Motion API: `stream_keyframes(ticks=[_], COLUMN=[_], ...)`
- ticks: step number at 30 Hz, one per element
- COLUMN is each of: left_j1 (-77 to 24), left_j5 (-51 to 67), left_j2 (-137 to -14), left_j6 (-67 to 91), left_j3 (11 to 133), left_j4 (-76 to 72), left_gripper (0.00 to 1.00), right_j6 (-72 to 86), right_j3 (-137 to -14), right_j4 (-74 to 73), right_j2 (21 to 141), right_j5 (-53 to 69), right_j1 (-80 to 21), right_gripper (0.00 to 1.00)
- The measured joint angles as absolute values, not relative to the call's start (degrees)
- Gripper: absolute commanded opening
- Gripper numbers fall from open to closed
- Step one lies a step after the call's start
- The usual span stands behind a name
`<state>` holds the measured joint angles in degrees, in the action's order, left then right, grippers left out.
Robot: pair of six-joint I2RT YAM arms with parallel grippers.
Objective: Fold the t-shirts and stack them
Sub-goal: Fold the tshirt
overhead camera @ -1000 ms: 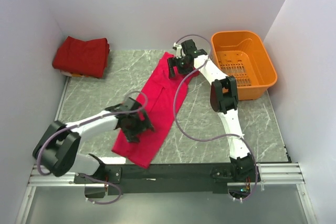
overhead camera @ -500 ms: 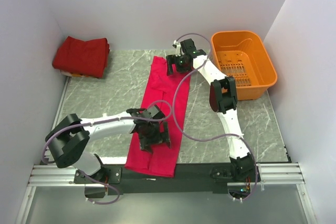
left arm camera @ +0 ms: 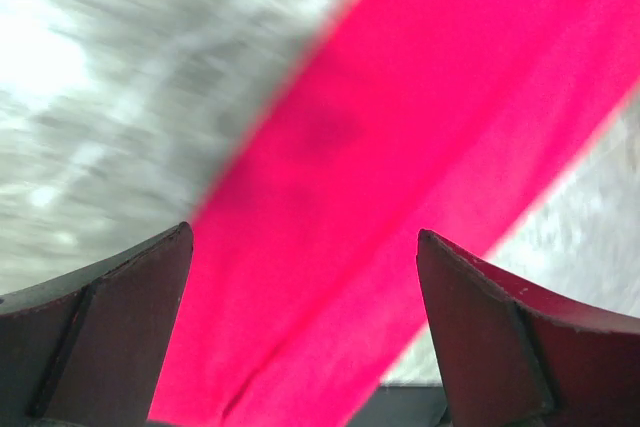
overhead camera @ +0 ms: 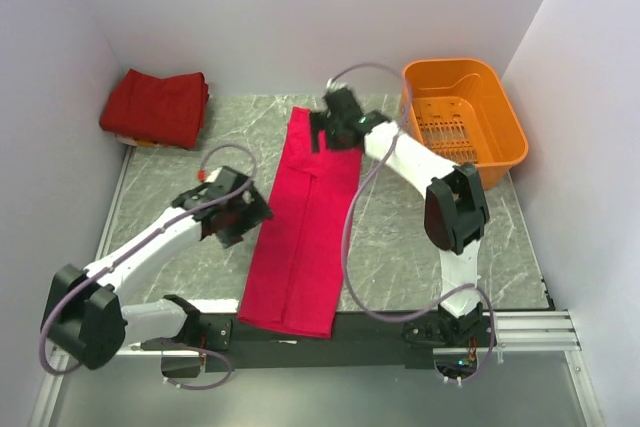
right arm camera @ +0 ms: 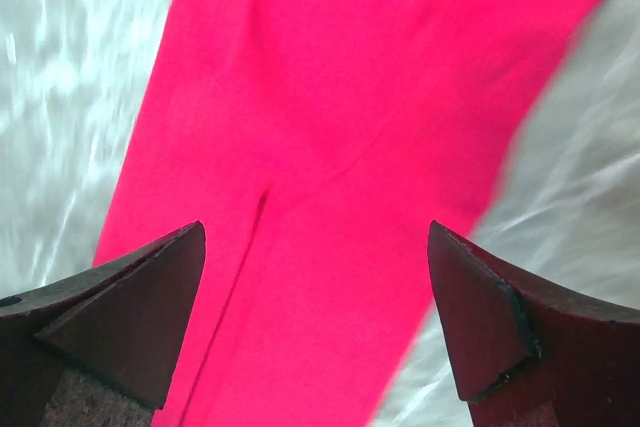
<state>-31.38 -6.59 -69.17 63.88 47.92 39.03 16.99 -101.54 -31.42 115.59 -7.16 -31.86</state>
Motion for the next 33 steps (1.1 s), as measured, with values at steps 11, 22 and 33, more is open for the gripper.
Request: stream_keyframes(ticks=[11, 22, 33], left_j1=[-20.5, -20.5, -20.8], left_j5=[-3.1, 1.3, 12.1], left_j2=[-66.0, -64.3, -62.0], left_j6=[59.3, 55.3, 53.0], left_j3=[35.6, 34.7, 28.4], left_j4=[35.0, 30.7, 26.3], left_gripper=[0.99, 0.99, 0.99], right_j6=[26.5, 27.5, 23.4], right_j3=[-80.7, -84.1, -103.8], right_j4=[-30.0, -29.5, -33.4], right_j2=[113.9, 117.6, 129.4], right_j5=[-10.0, -8.8, -3.0], right_j1=[-42.9, -37.5, -28.1], right_gripper=[0.98, 0.98, 0.98])
